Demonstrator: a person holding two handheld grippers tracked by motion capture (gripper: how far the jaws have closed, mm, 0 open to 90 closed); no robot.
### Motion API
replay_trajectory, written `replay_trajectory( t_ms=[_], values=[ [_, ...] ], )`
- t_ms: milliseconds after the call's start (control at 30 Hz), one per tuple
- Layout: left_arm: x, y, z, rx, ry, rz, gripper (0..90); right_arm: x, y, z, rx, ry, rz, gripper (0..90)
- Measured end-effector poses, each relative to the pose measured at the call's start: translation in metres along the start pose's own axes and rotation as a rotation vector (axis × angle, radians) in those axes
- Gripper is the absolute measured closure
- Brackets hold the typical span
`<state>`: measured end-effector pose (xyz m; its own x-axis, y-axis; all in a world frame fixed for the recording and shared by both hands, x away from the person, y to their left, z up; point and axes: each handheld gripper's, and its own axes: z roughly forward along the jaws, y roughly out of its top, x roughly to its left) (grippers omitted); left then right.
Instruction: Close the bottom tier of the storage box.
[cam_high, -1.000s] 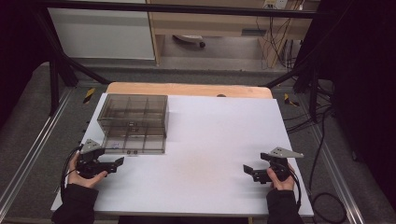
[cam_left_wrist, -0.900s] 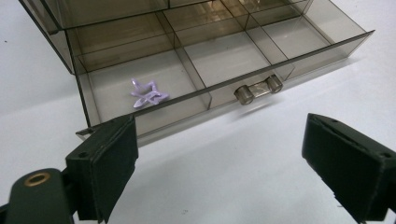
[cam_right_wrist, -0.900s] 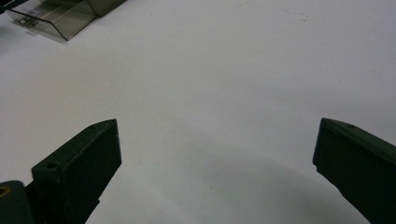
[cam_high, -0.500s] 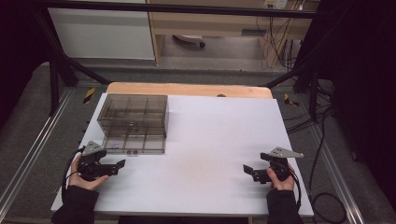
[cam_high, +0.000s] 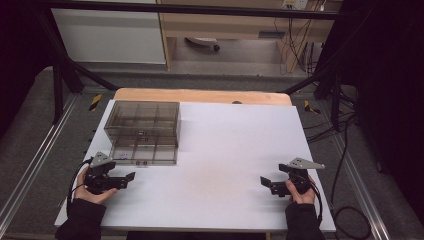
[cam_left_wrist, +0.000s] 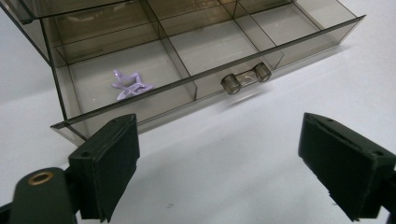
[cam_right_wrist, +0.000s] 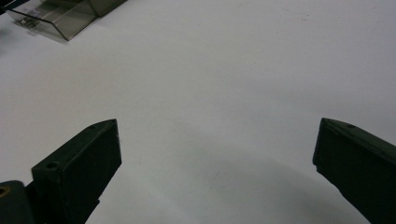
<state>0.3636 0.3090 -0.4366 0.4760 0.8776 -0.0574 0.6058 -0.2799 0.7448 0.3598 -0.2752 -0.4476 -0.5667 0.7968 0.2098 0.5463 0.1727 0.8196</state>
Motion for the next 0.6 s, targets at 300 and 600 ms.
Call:
replay_trajectory(
  t_ms=[300, 600],
  values=[
    [-0.0005, 0.0001, 0.0003, -0.004, -0.003, 0.002, 16.7, -0.0003, -0.0004, 0.0005, 0.000, 0.000, -0.004, 1.8],
    [-0.0018, -0.0001, 0.0014, -0.007, -0.008, 0.000, 21.1, -0.0002, -0.0003, -0.0001, 0.001, 0.000, -0.001, 1.8]
  ],
)
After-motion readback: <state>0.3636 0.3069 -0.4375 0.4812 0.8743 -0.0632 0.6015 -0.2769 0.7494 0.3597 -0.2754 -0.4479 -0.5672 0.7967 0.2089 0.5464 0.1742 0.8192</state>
